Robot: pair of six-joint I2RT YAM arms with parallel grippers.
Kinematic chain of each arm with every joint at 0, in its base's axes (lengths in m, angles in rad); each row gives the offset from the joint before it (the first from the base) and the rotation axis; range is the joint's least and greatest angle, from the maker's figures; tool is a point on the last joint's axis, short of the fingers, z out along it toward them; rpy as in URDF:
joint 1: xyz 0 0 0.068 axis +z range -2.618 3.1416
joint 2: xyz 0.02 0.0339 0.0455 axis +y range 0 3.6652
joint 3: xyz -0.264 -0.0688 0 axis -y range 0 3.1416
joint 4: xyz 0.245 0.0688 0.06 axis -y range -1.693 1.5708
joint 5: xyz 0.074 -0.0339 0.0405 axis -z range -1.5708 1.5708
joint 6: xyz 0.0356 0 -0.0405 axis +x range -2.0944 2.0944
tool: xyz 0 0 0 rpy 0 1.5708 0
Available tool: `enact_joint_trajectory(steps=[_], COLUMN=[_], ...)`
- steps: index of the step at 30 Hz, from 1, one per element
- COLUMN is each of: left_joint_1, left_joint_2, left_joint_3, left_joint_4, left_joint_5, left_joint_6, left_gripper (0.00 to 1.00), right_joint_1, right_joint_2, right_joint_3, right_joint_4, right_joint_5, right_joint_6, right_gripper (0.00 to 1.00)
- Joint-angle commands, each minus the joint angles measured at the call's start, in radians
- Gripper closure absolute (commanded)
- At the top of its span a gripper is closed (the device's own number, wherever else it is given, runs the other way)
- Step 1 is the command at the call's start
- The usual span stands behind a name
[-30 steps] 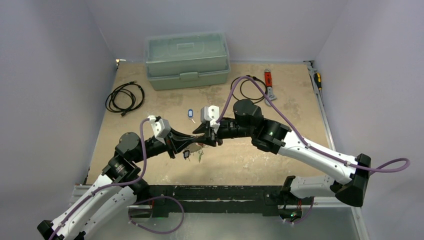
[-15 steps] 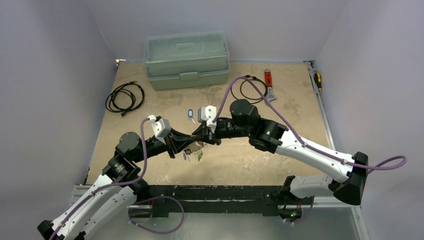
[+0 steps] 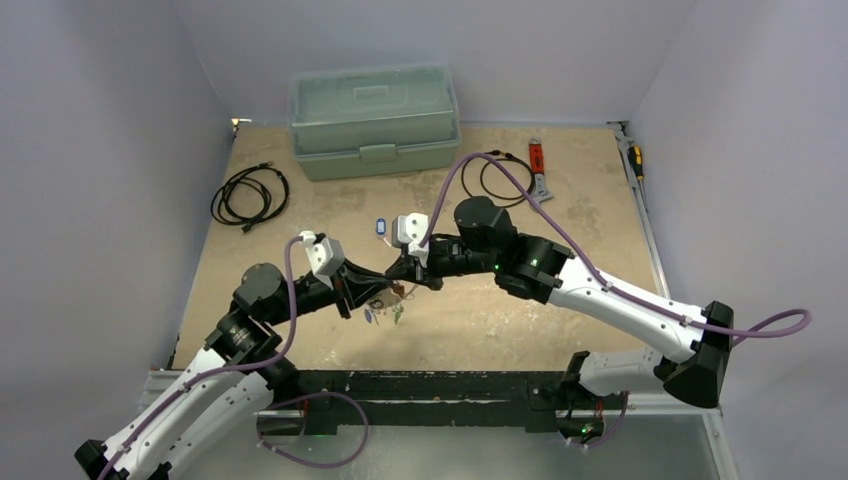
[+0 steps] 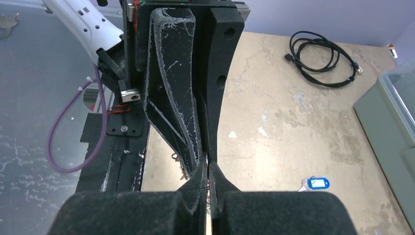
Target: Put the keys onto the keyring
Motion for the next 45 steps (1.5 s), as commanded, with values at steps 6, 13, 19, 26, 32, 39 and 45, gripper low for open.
enact_joint_trajectory(steps=[6, 13, 19, 26, 32, 39, 45], left_joint_1=[0.002, 0.001, 0.001, 0.000, 0.000, 0.000, -0.004], left_joint_2=[-0.014, -0.051, -0.068, -0.040, 0.027, 0.092, 0.110], left_joint_3=[0.034, 0.038, 0.055, 0.053, 0.045, 0.037, 0.016], left_joint_4=[0.083, 0.038, 0.019, 0.057, 0.132, 0.174, 0.205], left_joint_5=[0.012, -0.022, -0.024, 0.082, 0.236, 0.300, 0.313], left_joint_6=[0.013, 0.078, 0.151, 0.171, 0.132, 0.072, 0.049], left_gripper=[0.54, 0.41, 0.55, 0.60, 0.65, 0.69, 0.73], right_joint_1=[0.005, 0.005, 0.005, 0.006, 0.014, 0.023, 0.032], right_joint_2=[0.016, 0.049, 0.075, 0.056, 0.048, 0.035, 0.031], right_joint_3=[0.102, 0.189, 0.263, 0.303, 0.303, 0.294, 0.302], right_joint_4=[-0.105, -0.300, -0.442, -0.494, -0.486, -0.460, -0.457], right_joint_5=[0.037, 0.109, 0.115, 0.055, 0.024, -0.004, -0.022], right_joint_6=[-0.012, -0.046, -0.085, -0.098, -0.100, -0.098, -0.097], right_gripper=[1.00, 1.00, 1.00, 1.00, 1.00, 1.00, 1.00])
